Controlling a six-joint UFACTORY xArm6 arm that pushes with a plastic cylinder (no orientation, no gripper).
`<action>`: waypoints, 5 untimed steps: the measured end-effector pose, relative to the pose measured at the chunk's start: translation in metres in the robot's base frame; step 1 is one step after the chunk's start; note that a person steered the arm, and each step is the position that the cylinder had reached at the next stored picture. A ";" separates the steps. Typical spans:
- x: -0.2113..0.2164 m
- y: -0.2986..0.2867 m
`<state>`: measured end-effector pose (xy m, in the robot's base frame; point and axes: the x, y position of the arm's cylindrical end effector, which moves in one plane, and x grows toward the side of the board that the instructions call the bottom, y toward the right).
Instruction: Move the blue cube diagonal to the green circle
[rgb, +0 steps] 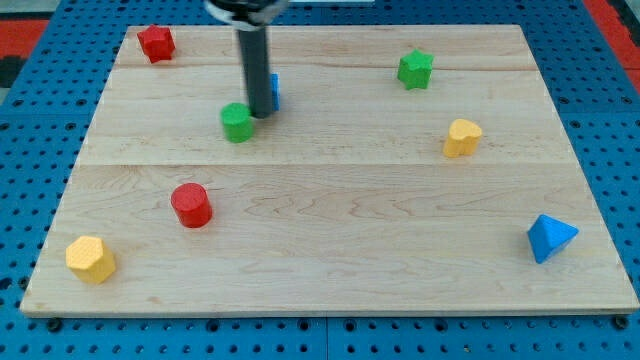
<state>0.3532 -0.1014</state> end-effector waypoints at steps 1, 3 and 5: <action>-0.032 0.009; -0.047 0.061; 0.005 0.121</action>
<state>0.3582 0.0195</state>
